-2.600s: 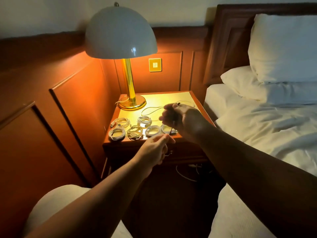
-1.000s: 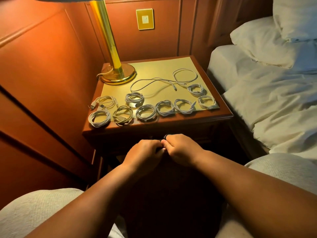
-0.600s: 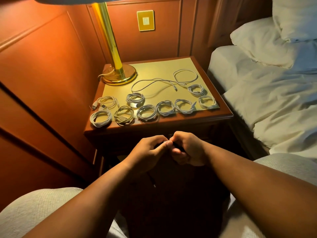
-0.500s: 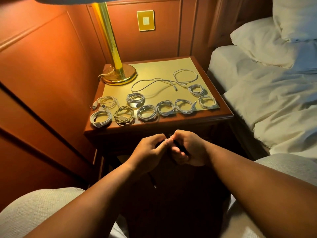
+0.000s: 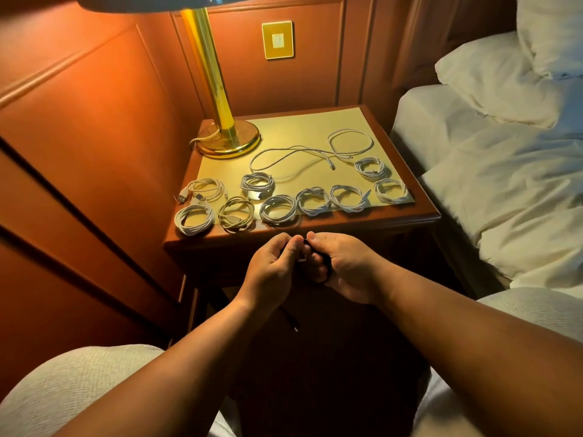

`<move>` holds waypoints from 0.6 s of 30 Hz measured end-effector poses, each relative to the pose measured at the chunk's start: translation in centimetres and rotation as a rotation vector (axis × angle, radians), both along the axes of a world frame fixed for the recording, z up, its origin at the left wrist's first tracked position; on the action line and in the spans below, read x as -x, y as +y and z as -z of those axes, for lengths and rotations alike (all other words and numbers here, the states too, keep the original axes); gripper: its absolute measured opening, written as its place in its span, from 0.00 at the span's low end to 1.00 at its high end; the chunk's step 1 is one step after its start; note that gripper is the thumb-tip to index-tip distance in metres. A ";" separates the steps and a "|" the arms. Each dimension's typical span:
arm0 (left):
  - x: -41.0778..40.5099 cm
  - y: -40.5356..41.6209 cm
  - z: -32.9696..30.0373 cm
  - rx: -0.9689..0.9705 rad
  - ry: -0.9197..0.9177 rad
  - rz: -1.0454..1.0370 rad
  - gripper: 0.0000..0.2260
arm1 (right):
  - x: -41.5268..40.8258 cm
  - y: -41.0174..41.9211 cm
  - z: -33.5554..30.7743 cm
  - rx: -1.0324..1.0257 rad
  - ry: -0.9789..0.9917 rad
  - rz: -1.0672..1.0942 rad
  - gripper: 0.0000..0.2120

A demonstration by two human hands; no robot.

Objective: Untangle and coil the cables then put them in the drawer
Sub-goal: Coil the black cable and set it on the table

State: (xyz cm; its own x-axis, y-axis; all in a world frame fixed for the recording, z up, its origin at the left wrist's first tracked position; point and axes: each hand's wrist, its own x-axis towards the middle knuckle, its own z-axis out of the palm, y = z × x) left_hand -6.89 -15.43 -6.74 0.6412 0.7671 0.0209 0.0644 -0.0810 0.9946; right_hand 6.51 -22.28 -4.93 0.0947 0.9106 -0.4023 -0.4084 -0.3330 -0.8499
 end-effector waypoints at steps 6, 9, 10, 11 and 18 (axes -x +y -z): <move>-0.1 -0.2 -0.9 0.235 0.003 0.074 0.09 | 0.2 -0.2 0.1 0.021 0.095 0.065 0.19; -0.2 0.3 -0.3 0.186 0.002 -0.024 0.03 | 0.1 -0.4 0.3 0.024 0.120 0.089 0.19; -0.1 0.3 -0.2 0.166 -0.005 -0.072 0.04 | 0.1 -0.5 0.4 0.025 0.131 0.090 0.19; -0.1 0.2 -0.1 0.158 -0.003 -0.116 0.05 | 0.2 -0.6 0.4 0.031 0.140 0.090 0.20; 0.0 -1.2 -0.4 0.115 -0.003 -0.058 0.06 | 0.0 -0.4 0.6 -0.006 0.117 0.155 0.19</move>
